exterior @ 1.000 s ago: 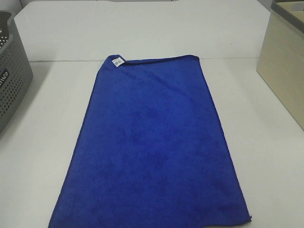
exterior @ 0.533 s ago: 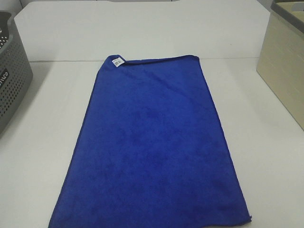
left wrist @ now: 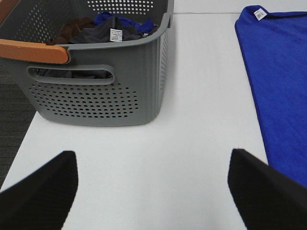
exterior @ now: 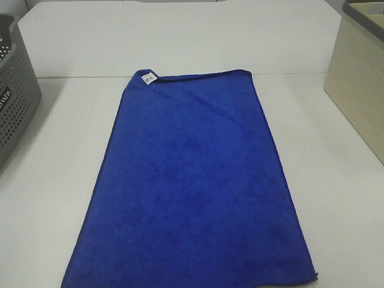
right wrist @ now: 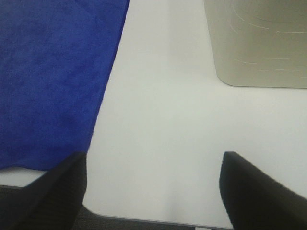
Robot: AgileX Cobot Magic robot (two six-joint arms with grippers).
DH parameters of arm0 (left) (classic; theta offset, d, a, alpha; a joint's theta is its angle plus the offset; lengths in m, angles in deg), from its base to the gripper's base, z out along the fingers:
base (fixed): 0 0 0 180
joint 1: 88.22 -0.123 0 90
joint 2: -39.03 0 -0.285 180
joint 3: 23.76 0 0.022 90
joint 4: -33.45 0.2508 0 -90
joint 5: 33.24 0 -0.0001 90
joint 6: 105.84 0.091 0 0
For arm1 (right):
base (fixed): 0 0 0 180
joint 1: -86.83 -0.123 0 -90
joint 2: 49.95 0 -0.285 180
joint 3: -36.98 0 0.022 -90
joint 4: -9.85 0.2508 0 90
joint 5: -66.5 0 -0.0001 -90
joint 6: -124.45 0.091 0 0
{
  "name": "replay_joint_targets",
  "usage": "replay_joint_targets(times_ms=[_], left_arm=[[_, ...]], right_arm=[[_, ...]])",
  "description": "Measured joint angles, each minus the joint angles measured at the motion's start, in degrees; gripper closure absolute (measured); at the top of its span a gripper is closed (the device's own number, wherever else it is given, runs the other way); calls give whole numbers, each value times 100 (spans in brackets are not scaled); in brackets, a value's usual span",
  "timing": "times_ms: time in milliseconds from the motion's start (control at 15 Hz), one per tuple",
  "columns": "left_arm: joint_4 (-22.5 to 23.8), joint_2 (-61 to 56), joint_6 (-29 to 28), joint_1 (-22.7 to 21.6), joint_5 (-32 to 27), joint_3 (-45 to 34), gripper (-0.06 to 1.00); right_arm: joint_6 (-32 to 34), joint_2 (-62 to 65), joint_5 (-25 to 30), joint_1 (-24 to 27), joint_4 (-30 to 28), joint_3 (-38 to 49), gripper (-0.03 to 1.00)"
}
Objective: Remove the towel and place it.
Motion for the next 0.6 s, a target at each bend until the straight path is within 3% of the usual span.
replay_joint_targets(times_ms=[600], left_arm=[[-52, 0, 0, 0, 23, 0, 14]], right_arm=[[0, 0, 0, 0, 0, 0, 22]])
